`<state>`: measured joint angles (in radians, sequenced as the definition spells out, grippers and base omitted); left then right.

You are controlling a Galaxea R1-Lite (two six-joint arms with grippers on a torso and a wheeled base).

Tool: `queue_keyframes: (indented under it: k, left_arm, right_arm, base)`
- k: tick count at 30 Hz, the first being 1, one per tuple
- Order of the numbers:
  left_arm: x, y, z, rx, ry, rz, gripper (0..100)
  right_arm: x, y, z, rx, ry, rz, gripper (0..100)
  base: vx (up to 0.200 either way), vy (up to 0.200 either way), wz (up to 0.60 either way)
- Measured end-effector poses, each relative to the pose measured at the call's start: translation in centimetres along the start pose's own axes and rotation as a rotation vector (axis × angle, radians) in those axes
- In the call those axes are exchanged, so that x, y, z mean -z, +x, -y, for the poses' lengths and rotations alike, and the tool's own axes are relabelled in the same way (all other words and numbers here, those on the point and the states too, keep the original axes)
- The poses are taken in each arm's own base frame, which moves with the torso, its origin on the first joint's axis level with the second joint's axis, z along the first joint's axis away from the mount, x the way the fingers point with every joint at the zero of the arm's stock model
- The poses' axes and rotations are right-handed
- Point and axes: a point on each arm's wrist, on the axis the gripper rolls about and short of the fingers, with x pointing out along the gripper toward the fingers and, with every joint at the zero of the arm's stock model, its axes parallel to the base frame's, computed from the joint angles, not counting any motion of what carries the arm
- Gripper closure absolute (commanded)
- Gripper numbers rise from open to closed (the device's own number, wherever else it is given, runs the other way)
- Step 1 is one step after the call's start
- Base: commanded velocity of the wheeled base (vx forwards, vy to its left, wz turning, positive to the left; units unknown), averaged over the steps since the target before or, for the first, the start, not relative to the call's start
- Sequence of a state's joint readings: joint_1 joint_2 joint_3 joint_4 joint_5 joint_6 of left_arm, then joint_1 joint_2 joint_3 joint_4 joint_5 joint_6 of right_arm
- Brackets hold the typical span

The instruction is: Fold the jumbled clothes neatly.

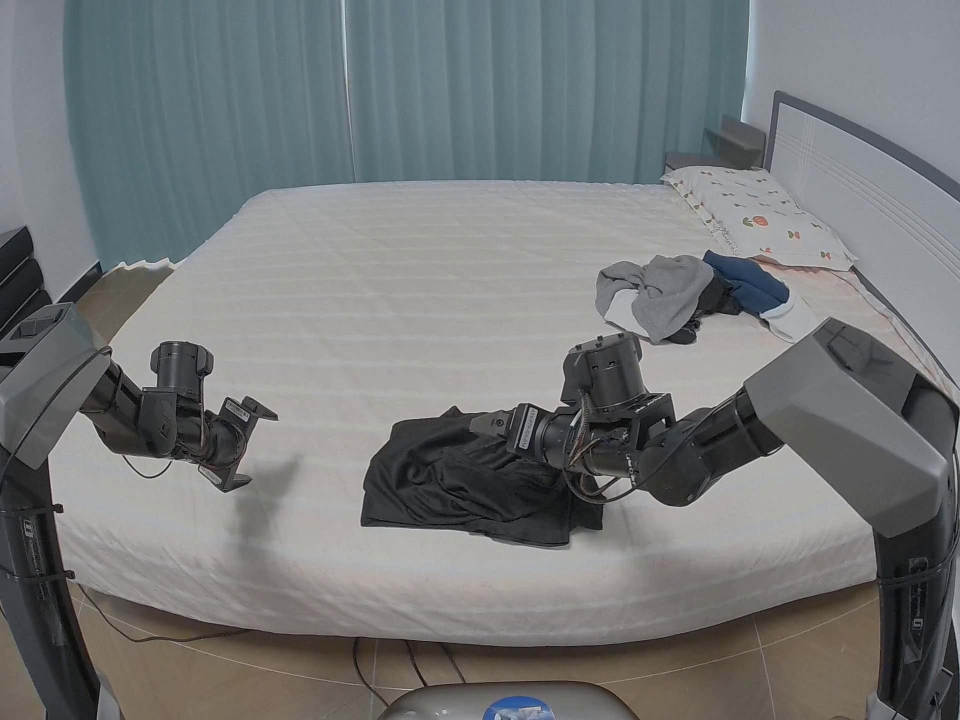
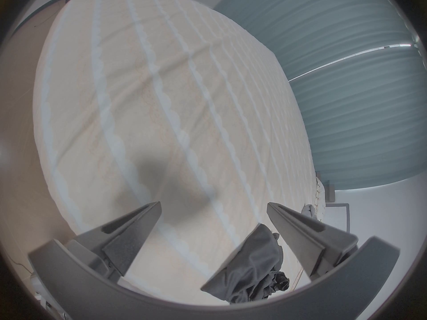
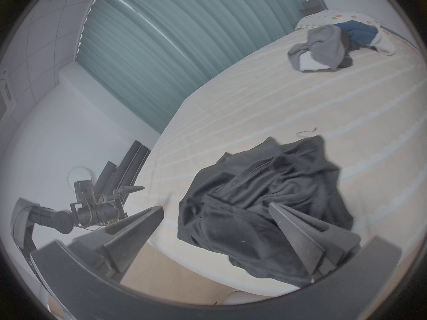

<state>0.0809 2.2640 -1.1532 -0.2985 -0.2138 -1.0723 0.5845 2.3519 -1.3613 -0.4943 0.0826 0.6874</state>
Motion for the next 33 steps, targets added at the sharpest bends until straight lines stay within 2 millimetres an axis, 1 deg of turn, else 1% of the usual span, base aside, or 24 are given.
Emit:
queue_keyframes:
  k: [8, 15, 23, 24, 31, 33]
  left_arm:
    - [0.2, 0.1, -0.4, 0.021, 0.005, 0.017, 0]
    - [0.5, 0.2, -0.9, 0.014, 0.006, 0.014, 0]
    - [0.6, 0.2, -0.9, 0.012, 0.008, 0.013, 0]
    - [0.6, 0.2, -0.9, 0.012, 0.008, 0.012, 0]
    - [0.6, 0.2, -0.9, 0.012, 0.007, 0.013, 0]
    - [0.6, 0.2, -0.9, 0.012, 0.007, 0.013, 0]
  right_arm:
    - [0.5, 3.0, 0.7, -0.006, -0.015, 0.010, 0]
    - [1.0, 5.1, 1.6, 0.031, -0.023, 0.032, 0]
    - [2.2, 6.2, 1.8, 0.037, -0.030, 0.016, 0]
    - [2.4, 6.3, 1.7, 0.034, -0.033, 0.012, 100]
    - [3.2, 6.5, 1.1, 0.046, -0.057, 0.014, 100]
    - [3.2, 6.5, 1.3, 0.055, -0.071, 0.014, 100]
  base:
    - [0.000, 0.000, 0.00]
    - [0.000, 0.000, 0.00]
    - [0.000, 0.000, 0.00]
    - [0.000, 0.000, 0.00]
    - [0.000, 0.000, 0.00]
    - [0.000, 0.000, 0.00]
